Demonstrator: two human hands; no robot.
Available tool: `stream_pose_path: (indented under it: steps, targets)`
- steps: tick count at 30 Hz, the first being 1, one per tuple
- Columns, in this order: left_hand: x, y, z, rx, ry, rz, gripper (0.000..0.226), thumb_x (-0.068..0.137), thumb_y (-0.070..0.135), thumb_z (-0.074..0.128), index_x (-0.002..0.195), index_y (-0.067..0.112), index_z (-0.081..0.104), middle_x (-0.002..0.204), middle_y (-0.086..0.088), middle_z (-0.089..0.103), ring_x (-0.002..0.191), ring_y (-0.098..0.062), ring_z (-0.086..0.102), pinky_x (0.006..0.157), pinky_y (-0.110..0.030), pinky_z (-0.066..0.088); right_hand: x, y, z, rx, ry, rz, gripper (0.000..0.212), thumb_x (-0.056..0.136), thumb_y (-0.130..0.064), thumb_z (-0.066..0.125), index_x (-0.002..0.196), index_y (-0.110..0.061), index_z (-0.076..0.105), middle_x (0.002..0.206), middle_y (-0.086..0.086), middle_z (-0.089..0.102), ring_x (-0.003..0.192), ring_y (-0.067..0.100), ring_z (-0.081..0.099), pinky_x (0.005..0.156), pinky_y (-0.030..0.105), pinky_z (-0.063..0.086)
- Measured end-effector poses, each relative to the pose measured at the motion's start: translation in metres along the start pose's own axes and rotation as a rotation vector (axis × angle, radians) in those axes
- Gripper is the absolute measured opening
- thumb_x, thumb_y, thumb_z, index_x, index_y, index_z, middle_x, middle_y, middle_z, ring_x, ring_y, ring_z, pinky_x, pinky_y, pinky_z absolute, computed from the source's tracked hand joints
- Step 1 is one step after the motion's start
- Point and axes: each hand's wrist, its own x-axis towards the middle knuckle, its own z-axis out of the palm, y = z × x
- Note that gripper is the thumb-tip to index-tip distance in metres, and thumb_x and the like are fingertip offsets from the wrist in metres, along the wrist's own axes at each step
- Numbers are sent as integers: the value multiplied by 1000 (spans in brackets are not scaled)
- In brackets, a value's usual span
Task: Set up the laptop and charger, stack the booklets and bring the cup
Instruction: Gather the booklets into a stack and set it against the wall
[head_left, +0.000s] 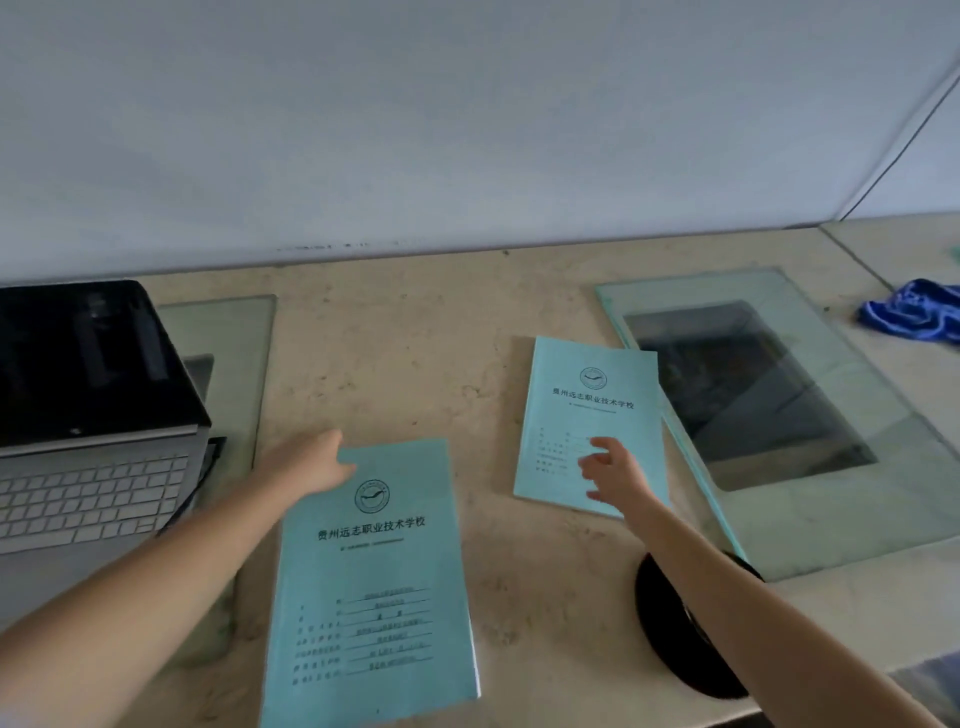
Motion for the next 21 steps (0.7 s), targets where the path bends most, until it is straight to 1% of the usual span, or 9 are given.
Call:
stream_pose_path:
  steps: [2,5,7,10,11,14,17,20,21]
  targets:
    - [8,33,-3,-93,21,37,52,87,45,55,128,15,49,133,-5,54,117,-23,54,91,-32,44,20,-3,-31,88,68,35,45,90,-9,57,133,-8,44,111,11,57,94,23,55,81,40,52]
    - [23,92,-6,-349,-73,114,53,89,41,55,133,13,47,138,-6,51,124,-23,50,101,-34,40,48,-5,-71,119,153,84,44,91,-10,56,133,-6,46,118,12,55,101,23,54,83,40,51]
    - [35,131,-7,-478,-137,147,53,90,38,55,134,11,47,138,-8,50,124,-23,49,102,-34,39,61,-3,-91,71,176,102,39,90,-10,54,128,-1,51,106,12,55,93,24,53,78,38,49]
    - [53,179,-5,-650,-182,128,52,89,35,57,133,9,47,139,-9,50,125,-23,49,104,-34,39,70,5,-108,-8,161,97,35,85,-6,51,114,15,52,80,9,47,75,23,44,70,36,40]
    - [59,193,-3,-688,-184,113,51,89,33,58,133,9,47,138,-10,50,124,-23,50,103,-34,40,73,8,-111,-14,159,97,33,84,-7,52,110,14,55,76,8,50,73,23,46,70,37,42]
    - [72,226,8,-774,-164,76,53,88,27,59,134,7,42,138,-10,48,116,-21,50,94,-29,40,75,11,-112,2,163,86,19,84,-11,56,100,-10,66,78,-2,62,79,24,59,81,46,53]
    - [80,245,18,-847,-124,25,53,86,22,60,133,6,39,136,-10,47,118,-22,48,91,-29,37,81,12,-113,20,110,70,21,84,-11,55,101,-10,67,90,5,68,87,31,63,89,51,51]
    - [85,254,23,-967,-86,-50,51,86,21,59,131,7,40,120,-7,53,102,-17,50,84,-29,38,85,13,-112,47,73,61,20,83,-9,53,90,-19,69,97,12,72,90,36,68,87,54,55]
    - [86,256,23,-1001,-90,-72,50,86,21,59,130,7,41,113,-5,52,98,-16,49,81,-29,36,86,12,-111,54,80,62,22,84,-9,51,93,-18,69,97,12,72,90,36,69,85,53,56]
